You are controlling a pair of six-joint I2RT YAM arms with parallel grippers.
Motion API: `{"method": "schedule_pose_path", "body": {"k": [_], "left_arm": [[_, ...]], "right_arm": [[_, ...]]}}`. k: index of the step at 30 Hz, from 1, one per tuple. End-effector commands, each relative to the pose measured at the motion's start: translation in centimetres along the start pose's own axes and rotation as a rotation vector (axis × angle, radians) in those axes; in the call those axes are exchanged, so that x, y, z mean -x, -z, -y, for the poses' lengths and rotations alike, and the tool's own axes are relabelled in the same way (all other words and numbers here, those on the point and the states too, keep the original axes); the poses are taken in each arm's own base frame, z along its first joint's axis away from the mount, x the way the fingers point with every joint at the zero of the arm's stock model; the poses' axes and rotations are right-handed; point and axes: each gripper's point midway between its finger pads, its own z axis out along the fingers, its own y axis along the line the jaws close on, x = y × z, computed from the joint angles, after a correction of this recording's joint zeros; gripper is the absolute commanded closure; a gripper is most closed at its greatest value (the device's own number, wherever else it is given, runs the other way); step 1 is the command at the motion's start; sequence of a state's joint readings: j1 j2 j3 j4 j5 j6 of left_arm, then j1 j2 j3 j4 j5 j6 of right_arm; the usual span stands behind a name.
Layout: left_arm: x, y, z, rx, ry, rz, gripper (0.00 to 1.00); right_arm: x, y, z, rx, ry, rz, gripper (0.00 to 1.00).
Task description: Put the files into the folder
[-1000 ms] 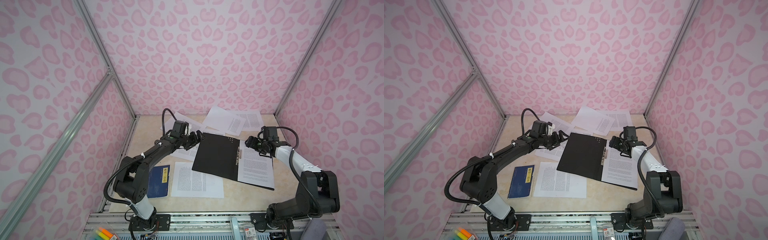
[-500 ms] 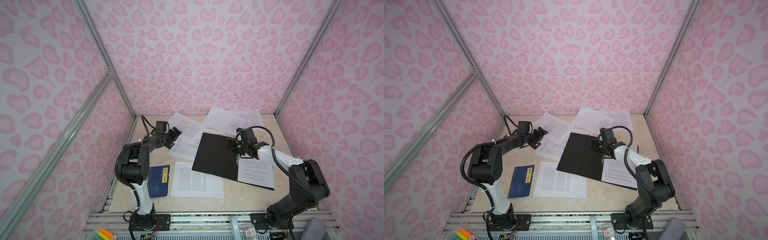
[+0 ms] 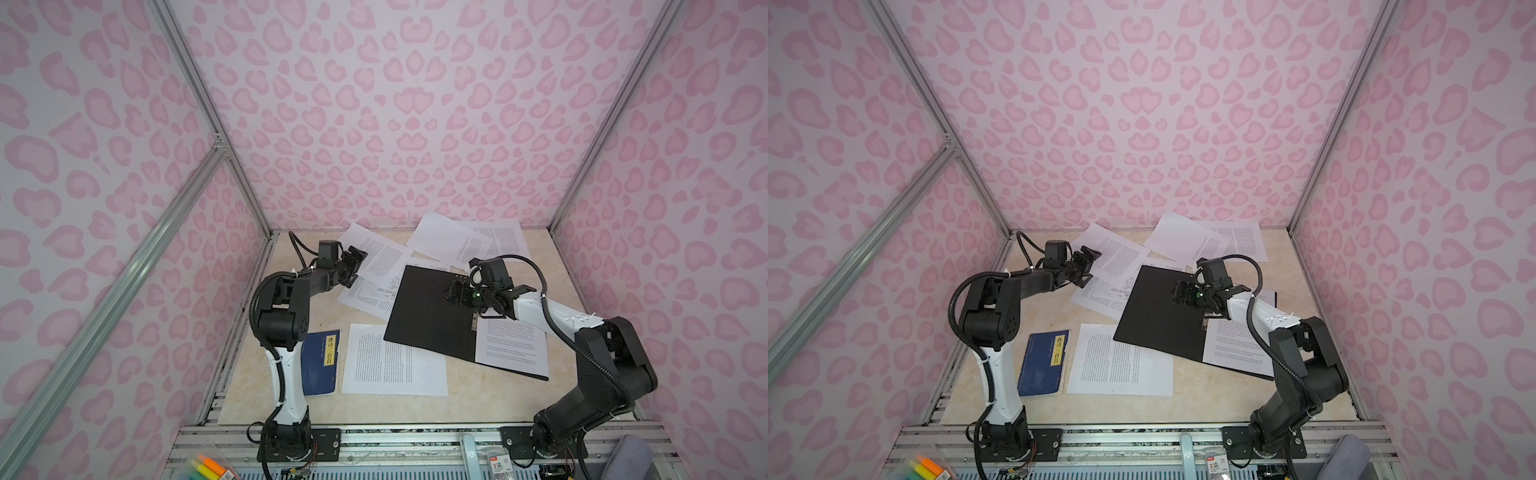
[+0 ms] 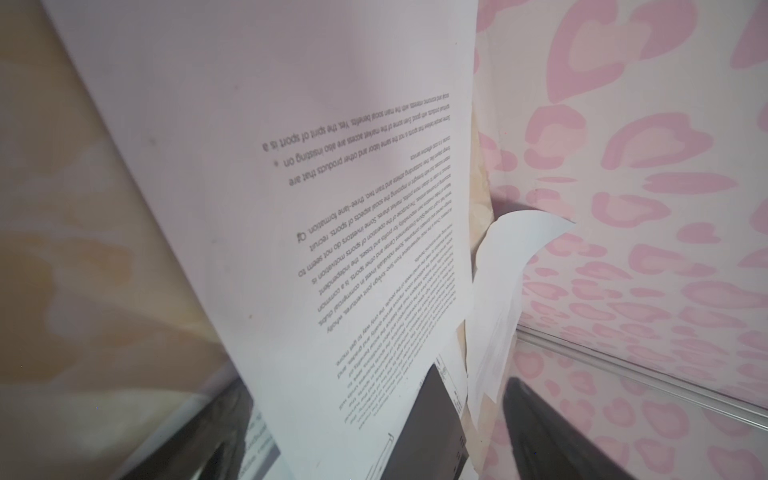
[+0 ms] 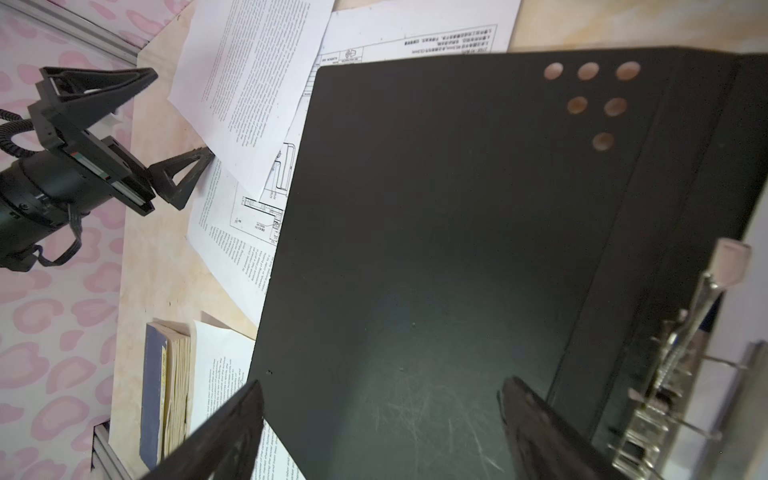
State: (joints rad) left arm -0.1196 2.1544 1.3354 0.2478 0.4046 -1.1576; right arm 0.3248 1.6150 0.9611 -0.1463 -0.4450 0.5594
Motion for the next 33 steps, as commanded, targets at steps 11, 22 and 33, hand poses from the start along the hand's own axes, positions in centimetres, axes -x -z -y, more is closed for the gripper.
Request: {"method": "schedule_pose_path", "body": {"k": [11,22,33], "left_arm": [[2.2,-1.7,6.4,-0.328,0.024,0.068,0.13],[2.8,-3.2,3.8,-0.256,0.141,0.1,0.4],[3.3,-4.1,1.8,-0.204,0.224,0.122,0.69]], "right_arm": [[-0.5,-0.9,-0.1,0.067,-0.051,-0.013,0.13],[-0.6,-0.7,-0.2,0.081,-0.072,-0.015,0.15],[-0.3,0.7,0.1,0.048,-0.066,0.017,0.13]]}}
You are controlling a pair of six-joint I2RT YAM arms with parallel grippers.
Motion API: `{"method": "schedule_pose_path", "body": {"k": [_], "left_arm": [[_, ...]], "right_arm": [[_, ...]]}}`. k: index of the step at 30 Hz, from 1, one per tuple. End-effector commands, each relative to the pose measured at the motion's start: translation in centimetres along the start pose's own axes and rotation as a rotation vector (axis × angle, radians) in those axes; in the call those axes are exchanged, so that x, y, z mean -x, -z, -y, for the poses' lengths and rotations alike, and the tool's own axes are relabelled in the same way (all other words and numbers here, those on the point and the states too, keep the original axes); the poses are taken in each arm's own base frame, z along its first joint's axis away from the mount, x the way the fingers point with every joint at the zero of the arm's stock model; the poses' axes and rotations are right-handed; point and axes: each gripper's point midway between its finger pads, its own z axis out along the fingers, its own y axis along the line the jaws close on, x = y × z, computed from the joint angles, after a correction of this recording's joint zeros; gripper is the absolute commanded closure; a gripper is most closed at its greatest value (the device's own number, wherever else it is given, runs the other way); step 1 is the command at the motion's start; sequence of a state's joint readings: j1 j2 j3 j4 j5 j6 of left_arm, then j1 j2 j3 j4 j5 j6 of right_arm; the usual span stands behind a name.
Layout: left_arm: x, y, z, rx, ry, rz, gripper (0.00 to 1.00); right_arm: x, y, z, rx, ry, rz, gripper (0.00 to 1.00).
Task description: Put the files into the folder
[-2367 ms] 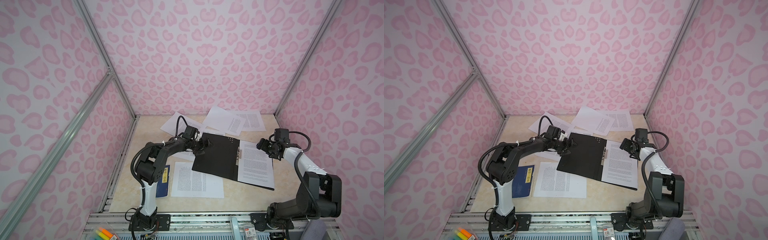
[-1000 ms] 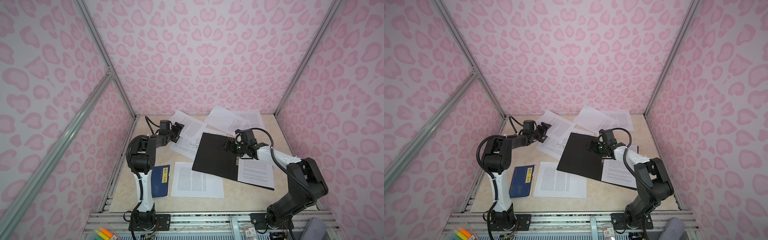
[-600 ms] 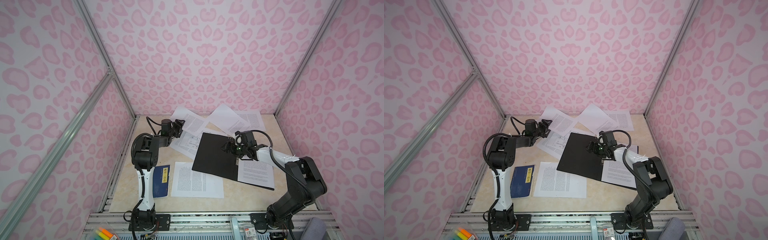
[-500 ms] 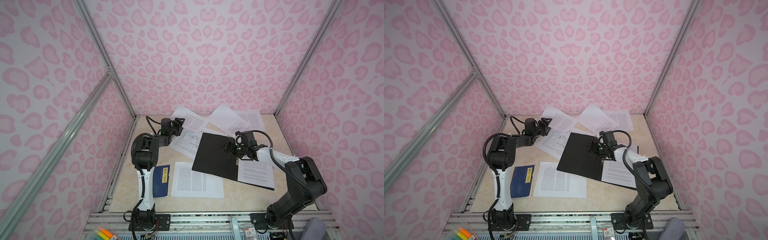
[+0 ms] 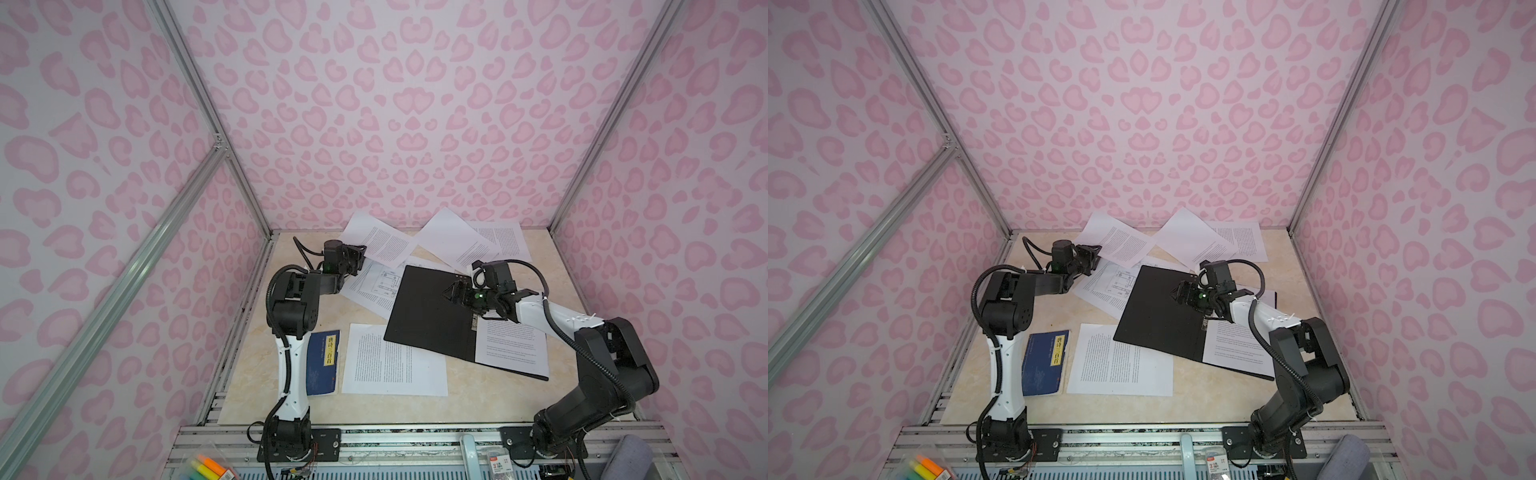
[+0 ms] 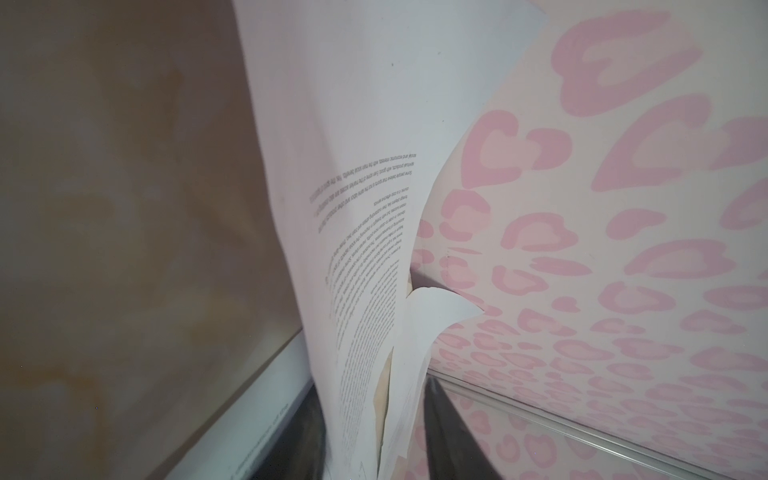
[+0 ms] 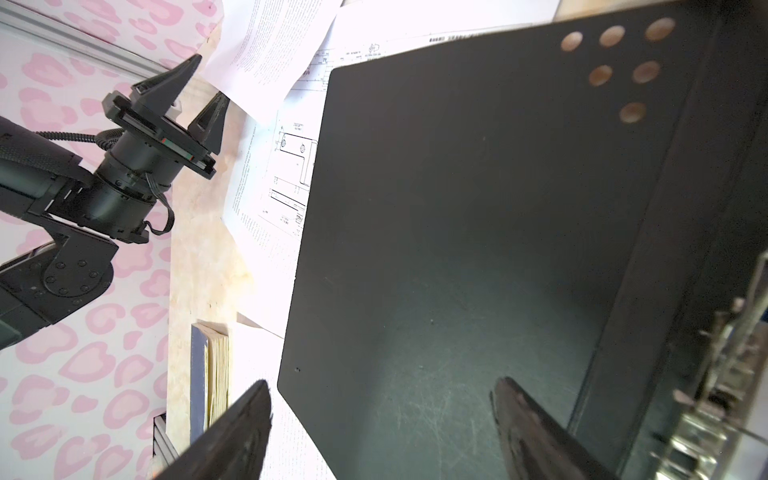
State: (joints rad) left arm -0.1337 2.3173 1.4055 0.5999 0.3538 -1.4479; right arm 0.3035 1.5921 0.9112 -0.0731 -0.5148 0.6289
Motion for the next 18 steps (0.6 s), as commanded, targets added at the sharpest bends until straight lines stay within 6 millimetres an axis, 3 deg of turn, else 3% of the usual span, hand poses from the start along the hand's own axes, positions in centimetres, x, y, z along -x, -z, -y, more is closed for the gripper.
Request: {"method": "schedule_pose_path", "body": {"k": [1,6,11,14,18], "left_arm": [[0.7,-0.5,-0.9,0.012,0.039,0.028,0.72],[1.0,-0.9,0.3,-0.018,0.03,0.016,0.95],[-0.5,1.4,6.1,-0.105,-0.122,-0.026,0.96],[-2.9,4.3,10.2,-0.134,-0.268,-0.074,0.96],[-7.9,8.7,15.1,-0.159,-0.475,-0.183,0.96]], "right_arm": [[0.0,0.7,0.5,-0.035,0.002,0.018,0.1],[2.4,4.1,1.8,-0.027,-0.06,0.167,0.02],[4.4,6.4,2.4,0.017,-0.101,0.229,0.02],[5.6,7.5,2.6,0.009,-0.083,0.274,0.05],[7.7,7.8,3.0,0.049,-0.075,0.32,0.09]]}}
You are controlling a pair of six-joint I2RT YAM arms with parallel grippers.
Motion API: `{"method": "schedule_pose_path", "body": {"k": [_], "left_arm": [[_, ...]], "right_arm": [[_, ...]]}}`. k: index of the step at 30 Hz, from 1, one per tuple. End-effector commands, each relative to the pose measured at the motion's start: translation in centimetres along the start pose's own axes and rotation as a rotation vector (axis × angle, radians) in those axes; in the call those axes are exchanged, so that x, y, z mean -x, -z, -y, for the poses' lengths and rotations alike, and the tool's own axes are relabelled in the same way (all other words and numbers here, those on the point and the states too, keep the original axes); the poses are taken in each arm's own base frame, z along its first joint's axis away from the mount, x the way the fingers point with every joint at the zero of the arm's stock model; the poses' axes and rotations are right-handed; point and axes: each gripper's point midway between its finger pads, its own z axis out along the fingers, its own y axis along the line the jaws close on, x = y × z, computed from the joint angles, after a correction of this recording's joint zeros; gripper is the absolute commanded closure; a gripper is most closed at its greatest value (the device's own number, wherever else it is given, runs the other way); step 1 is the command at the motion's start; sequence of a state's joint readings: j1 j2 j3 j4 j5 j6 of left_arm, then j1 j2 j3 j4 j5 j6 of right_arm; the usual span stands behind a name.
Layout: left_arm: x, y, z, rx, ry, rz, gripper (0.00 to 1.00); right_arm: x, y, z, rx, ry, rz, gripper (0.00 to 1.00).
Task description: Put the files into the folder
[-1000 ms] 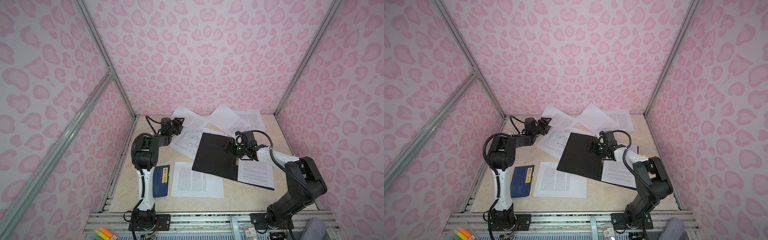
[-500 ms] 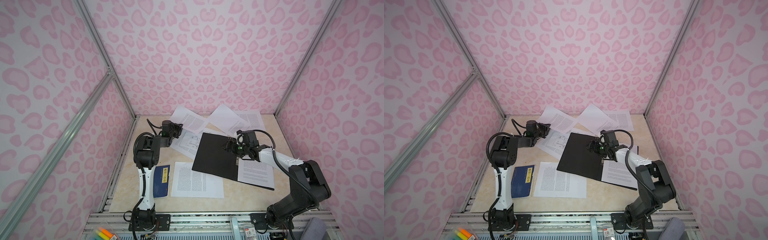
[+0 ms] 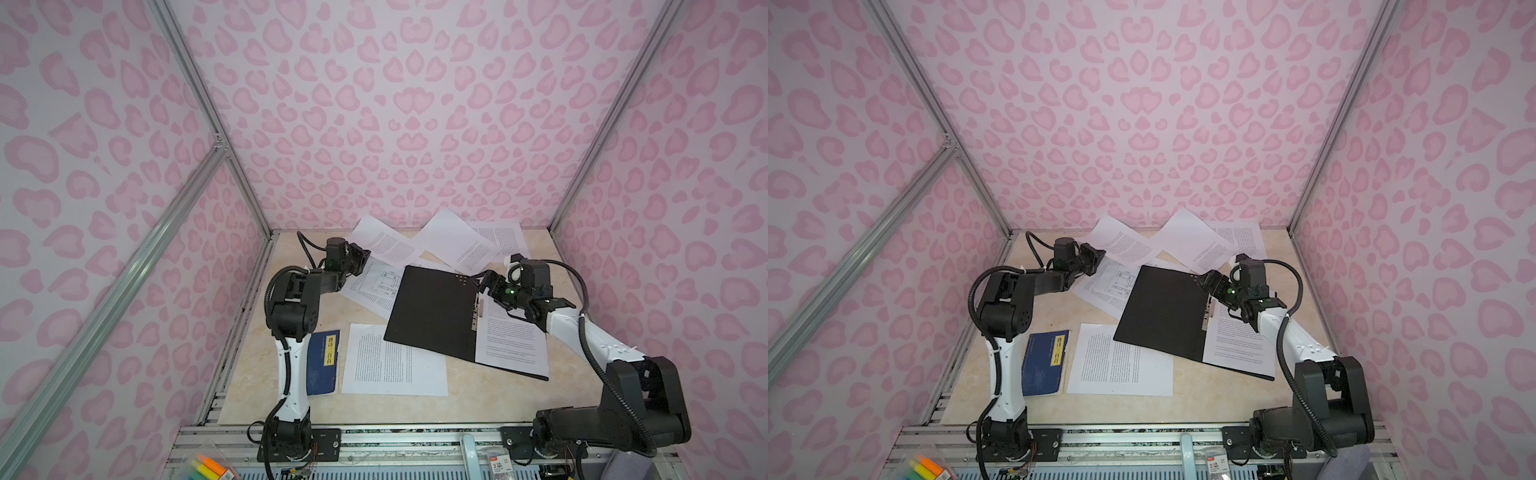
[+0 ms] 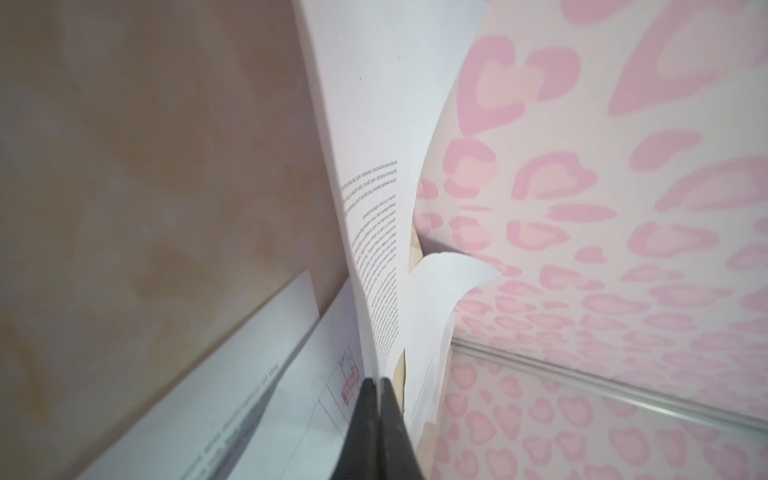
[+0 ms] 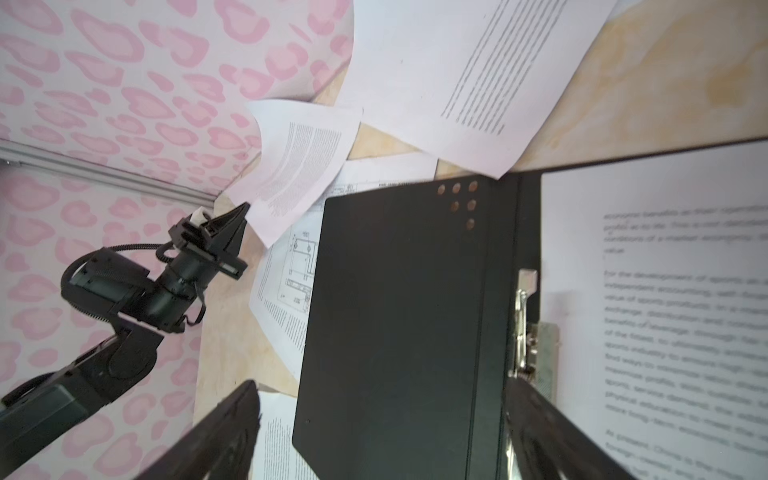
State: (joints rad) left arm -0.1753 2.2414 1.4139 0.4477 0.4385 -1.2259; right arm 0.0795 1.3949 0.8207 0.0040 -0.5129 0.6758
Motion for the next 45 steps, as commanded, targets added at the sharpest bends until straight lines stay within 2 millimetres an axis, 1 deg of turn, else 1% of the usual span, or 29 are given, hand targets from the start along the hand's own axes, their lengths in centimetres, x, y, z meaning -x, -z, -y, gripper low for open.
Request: {"method": "schedule_pose_path", "body": {"k": [1,3,4,7,11,13,18,21,23,25,28,32,34,37,38,40,42,43,45], "left_arm": [[-3.0,9.0,15.1,-0.192,-0.327,-0.051,0.96],[-4.6,11.1,17.4,-0.235,-0.392,-0.1,0.96],[-5.5,11.9,17.9,-0.238,-0.401,-0.144,0.96],[-7.4,14.4,21.0,-0.319,-0.444,-0.231,0.96],[-8.9,17.4,25.1,-0.424,-0.486,-0.294,0.96],[-10.2,19.0,27.3,-0.483,-0.504,-0.331,0.96],[-14.0,21.5,31.0,-0.588,-0.539,-0.436,0.96],[-16.1,22.7,32.6,-0.644,-0.563,-0.495,0.96],[-17.3,23.1,33.2,-0.671,-0.574,-0.531,0.96],[-18.2,23.1,33.4,-0.681,-0.581,-0.563,0.96],[-19.2,22.4,32.9,-0.679,-0.573,-0.607,0.96],[-19.8,21.6,32.2,-0.674,-0.561,-0.634,0.96],[-20.0,21.3,31.9,-0.674,-0.561,-0.648,0.96],[-20.1,20.5,31.2,-0.662,-0.539,-0.668,0.96],[-20.2,20.2,30.9,-0.653,-0.526,-0.676,0.96],[-20.2,20.2,31.1,-0.679,-0.534,-0.674,0.96],[-20.3,20.3,31.1,-0.693,-0.534,-0.675,0.96],[-20.3,20.3,31.2,-0.702,-0.534,-0.674,0.96],[-20.3,20.5,31.3,-0.715,-0.534,-0.673,0.96]], "right_arm": [[2.0,-0.5,-0.5,0.054,0.027,0.045,0.09],[3.2,-1.1,-0.5,0.096,0.014,0.062,0.08],[3.9,-1.4,-0.5,0.126,-0.001,0.069,0.08],[5.2,-2.3,-1.0,0.213,-0.04,0.079,0.07],[5.5,-3.2,-1.5,0.275,-0.057,0.06,0.07],[5.5,-3.5,-2.2,0.338,-0.074,0.058,0.07],[5.8,-3.1,-4.4,0.497,-0.095,0.066,0.05],[6.6,-2.4,-5.6,0.585,-0.108,0.092,0.04],[7.1,-1.9,-6.8,0.653,-0.135,0.093,0.03],[7.5,-1.4,-7.8,0.715,-0.163,0.096,0.03],[7.5,-0.8,-9.6,0.812,-0.203,0.079,0.05],[7.8,0.4,-11.5,0.943,-0.267,0.069,0.1],[7.3,0.3,-12.3,0.957,-0.28,0.035,0.12],[6.2,0.4,-14.2,0.982,-0.264,-0.005,0.13],[5.9,0.3,-14.5,0.985,-0.272,-0.015,0.13],[5.5,0.0,-15.0,0.996,-0.283,-0.037,0.13],[4.7,-1.0,-15.1,0.976,-0.296,-0.088,0.15],[4.3,-1.4,-15.0,0.966,-0.302,-0.1,0.16],[3.9,-2.5,-14.1,0.925,-0.332,-0.11,0.17]]}}
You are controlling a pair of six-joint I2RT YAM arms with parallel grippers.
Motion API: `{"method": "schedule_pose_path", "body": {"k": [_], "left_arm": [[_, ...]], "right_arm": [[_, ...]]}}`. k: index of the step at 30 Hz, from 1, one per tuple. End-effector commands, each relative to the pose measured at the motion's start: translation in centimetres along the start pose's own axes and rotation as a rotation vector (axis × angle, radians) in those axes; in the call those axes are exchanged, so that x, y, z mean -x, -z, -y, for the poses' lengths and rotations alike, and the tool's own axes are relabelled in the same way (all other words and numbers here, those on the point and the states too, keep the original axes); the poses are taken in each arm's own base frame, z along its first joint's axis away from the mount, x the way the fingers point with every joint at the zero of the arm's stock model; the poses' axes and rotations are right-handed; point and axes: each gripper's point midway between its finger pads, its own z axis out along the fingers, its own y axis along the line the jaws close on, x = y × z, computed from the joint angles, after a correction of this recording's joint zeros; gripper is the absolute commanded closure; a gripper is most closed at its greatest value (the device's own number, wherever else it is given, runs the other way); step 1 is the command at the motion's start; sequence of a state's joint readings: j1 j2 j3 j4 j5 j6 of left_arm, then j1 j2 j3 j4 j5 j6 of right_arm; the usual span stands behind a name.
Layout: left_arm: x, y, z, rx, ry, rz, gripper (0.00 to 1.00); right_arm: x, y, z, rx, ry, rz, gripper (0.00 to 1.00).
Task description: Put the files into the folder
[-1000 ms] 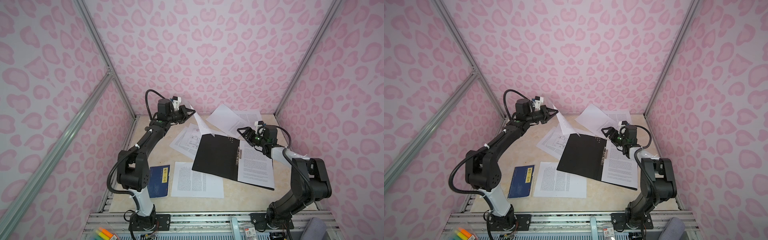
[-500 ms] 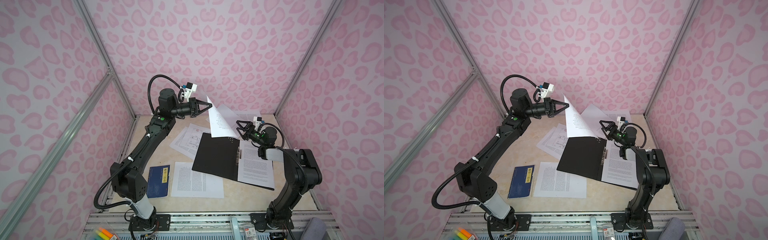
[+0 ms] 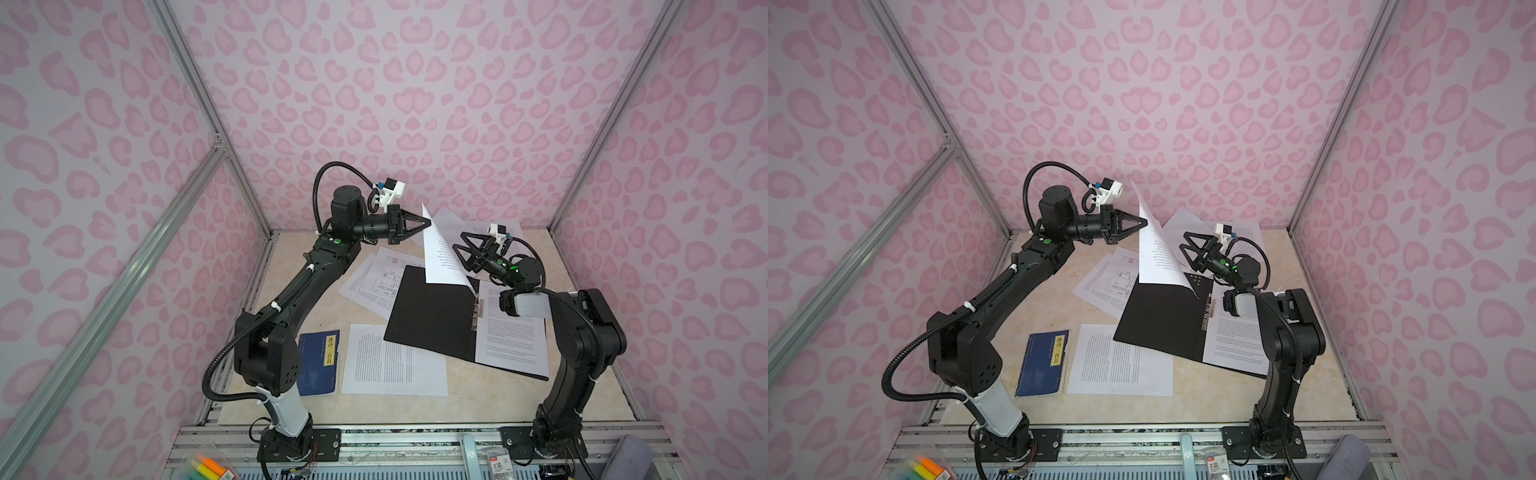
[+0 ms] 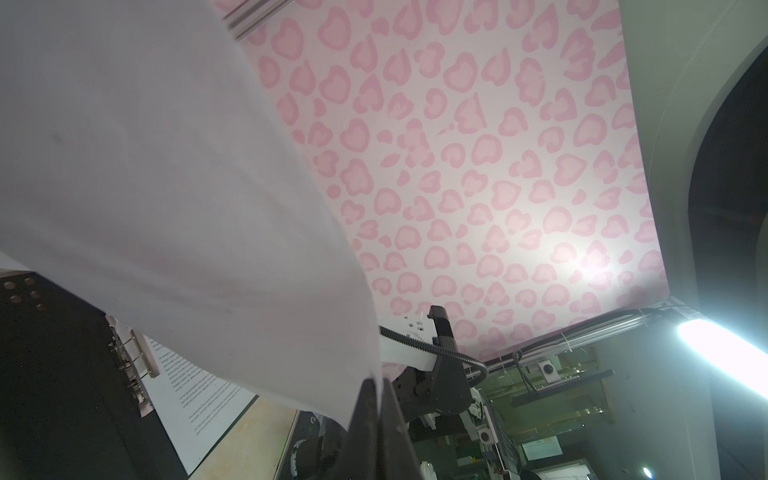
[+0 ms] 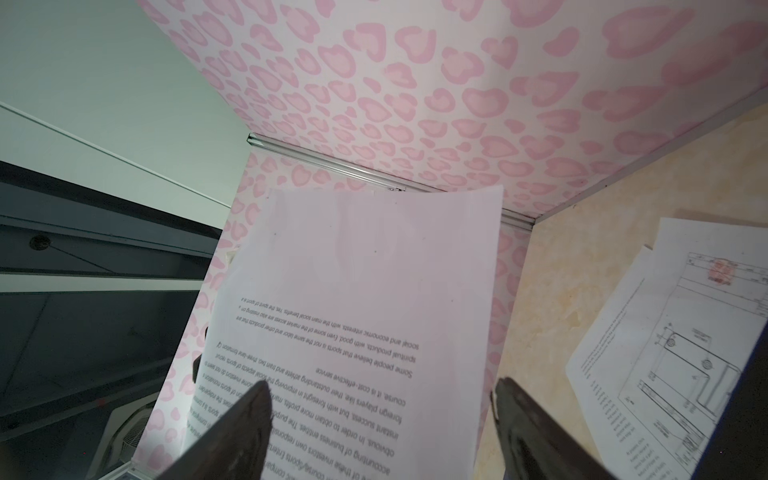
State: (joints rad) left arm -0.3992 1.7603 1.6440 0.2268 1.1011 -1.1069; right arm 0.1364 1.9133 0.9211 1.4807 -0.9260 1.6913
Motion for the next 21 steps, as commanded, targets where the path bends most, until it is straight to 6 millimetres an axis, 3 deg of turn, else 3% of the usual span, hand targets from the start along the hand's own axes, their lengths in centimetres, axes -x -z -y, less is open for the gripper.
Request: {"method": "schedule_pose_path", "body": {"k": [1,3,6,21], "left_arm": [[0.2,0.1,1.4,-0.057,-0.062,0.0,0.96],[0.1,0.2,1.8,-0.068,-0.072,0.001,0.96],[-0.1,0.3,2.0,-0.074,-0.081,-0.003,0.96],[0.6,-1.3,0.7,-0.135,-0.063,0.003,0.96]], "right_arm": [[-0.5,0.0,1.7,-0.041,-0.042,-0.017,0.17],[-0.6,-0.1,2.2,-0.055,-0.05,-0.021,0.16],[-0.5,-0.3,1.2,0.002,-0.06,-0.022,0.15],[-1.5,-0.9,-0.1,0.035,-0.129,-0.078,0.14]]}}
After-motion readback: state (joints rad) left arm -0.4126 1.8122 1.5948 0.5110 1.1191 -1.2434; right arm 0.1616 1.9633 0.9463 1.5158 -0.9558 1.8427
